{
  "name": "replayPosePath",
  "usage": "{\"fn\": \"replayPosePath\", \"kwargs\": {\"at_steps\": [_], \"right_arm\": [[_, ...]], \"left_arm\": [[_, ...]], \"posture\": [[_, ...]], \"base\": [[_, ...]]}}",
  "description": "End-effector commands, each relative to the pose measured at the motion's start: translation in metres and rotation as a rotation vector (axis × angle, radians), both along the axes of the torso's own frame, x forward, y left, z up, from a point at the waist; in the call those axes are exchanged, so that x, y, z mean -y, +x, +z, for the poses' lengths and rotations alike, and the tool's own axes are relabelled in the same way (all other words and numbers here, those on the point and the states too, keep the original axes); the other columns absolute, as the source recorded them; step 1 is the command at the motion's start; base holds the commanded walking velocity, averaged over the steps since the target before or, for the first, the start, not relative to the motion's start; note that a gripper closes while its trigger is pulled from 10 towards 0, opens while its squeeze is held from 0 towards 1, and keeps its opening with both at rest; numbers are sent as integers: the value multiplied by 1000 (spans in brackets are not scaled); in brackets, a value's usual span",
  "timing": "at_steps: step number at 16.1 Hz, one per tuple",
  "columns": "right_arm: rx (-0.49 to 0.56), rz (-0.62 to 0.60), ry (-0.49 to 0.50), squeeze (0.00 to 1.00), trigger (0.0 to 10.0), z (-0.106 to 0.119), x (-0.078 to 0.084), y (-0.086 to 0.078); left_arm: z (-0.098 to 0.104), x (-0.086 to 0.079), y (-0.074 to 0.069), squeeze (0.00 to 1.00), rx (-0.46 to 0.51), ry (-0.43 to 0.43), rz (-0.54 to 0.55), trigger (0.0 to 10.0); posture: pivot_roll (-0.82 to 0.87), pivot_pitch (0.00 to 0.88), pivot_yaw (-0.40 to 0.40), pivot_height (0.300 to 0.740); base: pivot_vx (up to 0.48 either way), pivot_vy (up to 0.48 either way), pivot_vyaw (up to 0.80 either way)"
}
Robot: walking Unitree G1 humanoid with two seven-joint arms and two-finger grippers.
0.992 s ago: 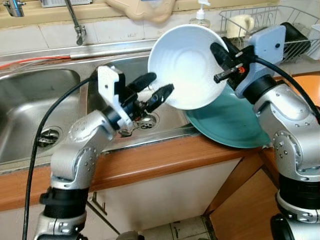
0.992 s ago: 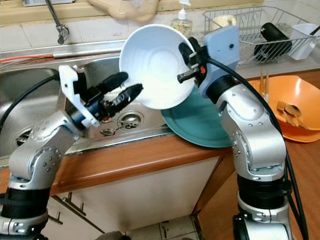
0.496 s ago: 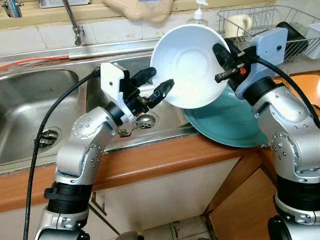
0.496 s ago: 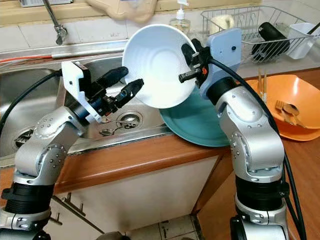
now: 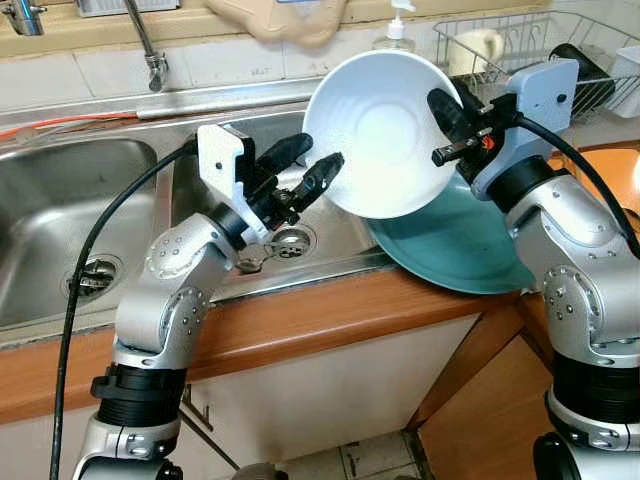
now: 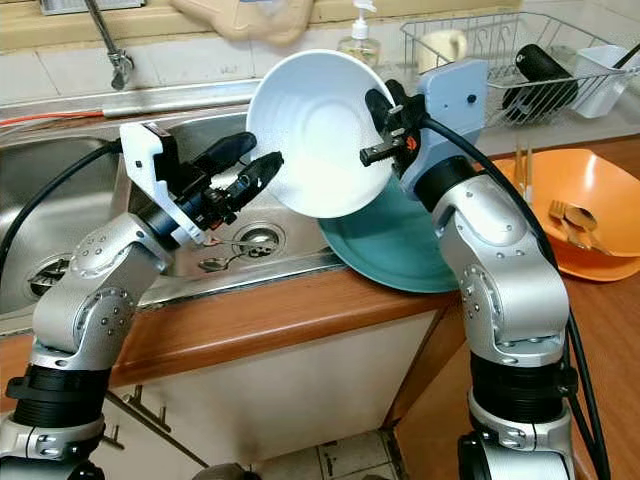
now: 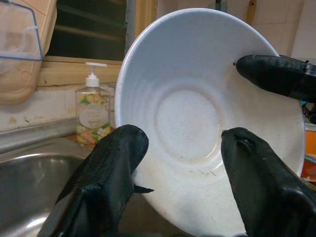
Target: Kitchen organization
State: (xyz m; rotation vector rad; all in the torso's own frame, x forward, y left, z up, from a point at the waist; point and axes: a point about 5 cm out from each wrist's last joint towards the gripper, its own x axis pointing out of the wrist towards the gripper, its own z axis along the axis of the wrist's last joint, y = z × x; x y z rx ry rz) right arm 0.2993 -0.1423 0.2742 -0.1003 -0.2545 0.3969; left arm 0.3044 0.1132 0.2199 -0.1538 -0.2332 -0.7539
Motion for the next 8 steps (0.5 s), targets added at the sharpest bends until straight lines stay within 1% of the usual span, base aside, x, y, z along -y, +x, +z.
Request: {"fn": "replayPosePath", "kwargs": {"at_steps": [1, 2, 3, 6, 7, 8], "right_arm": [[84, 91, 44, 0, 0, 18, -7, -9], [83, 90, 37, 0, 0, 17, -7, -9], [79, 83, 18, 0, 0, 15, -7, -9], [74, 75, 9, 0, 0, 13, -7, -10], [75, 72, 10, 0, 0, 14, -6, -10], [75, 70, 11, 0, 0, 13, -6, -10]], "left_arm": [[-17, -28, 11, 0, -113, 3, 169, 39], [-19, -30, 12, 0, -119, 10, 190, 196], [-18, -31, 12, 0, -120, 9, 193, 10000], [-19, -32, 12, 0, -95, 68, 212, 10000], [-19, -32, 13, 141, -89, 77, 218, 10000], [-20, -33, 13, 749, -81, 91, 233, 10000]], "posture": [[-39, 0, 58, 740], [-41, 0, 59, 740], [-42, 0, 61, 740], [-41, 0, 64, 740], [-41, 0, 64, 740], [-41, 0, 66, 740]], "base": [[0, 0, 0], [0, 0, 0], [0, 0, 0], [0, 0, 0], [0, 0, 0], [0, 0, 0]]}}
